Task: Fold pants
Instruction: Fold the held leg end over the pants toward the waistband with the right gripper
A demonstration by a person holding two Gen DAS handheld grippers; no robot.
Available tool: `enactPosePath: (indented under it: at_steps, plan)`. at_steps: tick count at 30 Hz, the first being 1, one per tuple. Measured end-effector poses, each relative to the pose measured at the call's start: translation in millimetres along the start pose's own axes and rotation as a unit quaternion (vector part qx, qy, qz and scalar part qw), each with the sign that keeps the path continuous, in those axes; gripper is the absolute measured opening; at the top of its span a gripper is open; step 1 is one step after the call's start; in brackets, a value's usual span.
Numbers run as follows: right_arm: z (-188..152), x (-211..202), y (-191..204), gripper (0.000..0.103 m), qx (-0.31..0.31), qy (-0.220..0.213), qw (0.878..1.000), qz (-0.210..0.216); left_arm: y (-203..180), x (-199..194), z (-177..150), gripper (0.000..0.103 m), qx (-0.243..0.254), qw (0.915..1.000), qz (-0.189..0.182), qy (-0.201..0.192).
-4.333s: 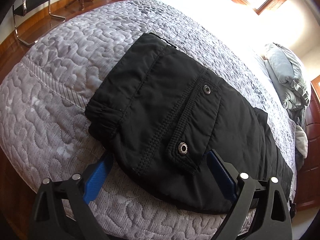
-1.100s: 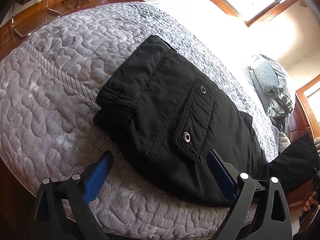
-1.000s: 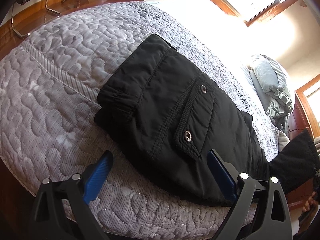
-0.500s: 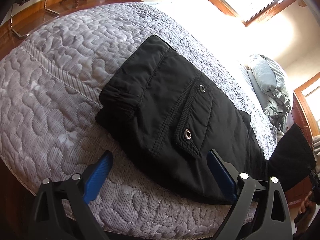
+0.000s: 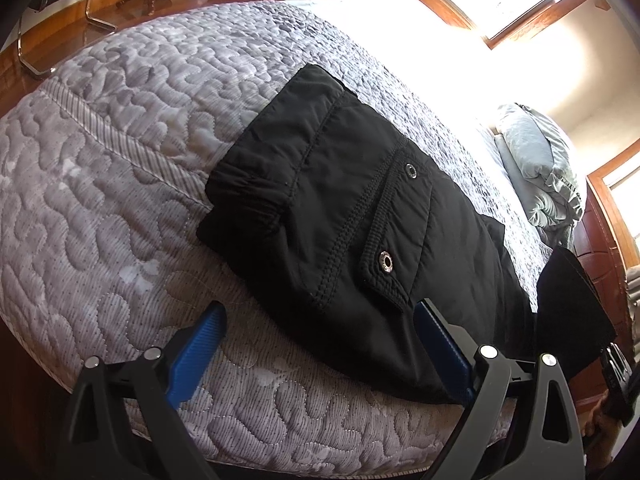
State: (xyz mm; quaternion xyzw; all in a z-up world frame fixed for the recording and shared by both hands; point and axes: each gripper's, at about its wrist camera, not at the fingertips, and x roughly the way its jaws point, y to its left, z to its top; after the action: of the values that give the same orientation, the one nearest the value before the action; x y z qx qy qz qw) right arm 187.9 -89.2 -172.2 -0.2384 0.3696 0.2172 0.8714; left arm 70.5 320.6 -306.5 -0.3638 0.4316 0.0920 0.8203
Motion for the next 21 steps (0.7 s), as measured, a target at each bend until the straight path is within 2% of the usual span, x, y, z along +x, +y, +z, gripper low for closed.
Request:
enactPosePath:
  at_steps: [6, 12, 21]
  plan:
    - [-5.8, 17.4, 32.2, 0.015, -0.053, 0.020, 0.998, -0.010, 0.3, 0.9, 0.1, 0.095, 0.004, 1.0000, -0.001, 0.000]
    - [-18.5, 36.9, 70.1, 0.014, -0.134, 0.041, 0.989, -0.036, 0.1, 2.2, -1.6, 0.096, 0.002, 1.0000, -0.003, 0.002]
    - [-41.7, 63.6, 92.6, 0.015, -0.182, 0.073, 0.980, -0.043, 1.7, 1.5, -4.5, 0.096, -0.003, 0.9999, -0.008, 0.005]
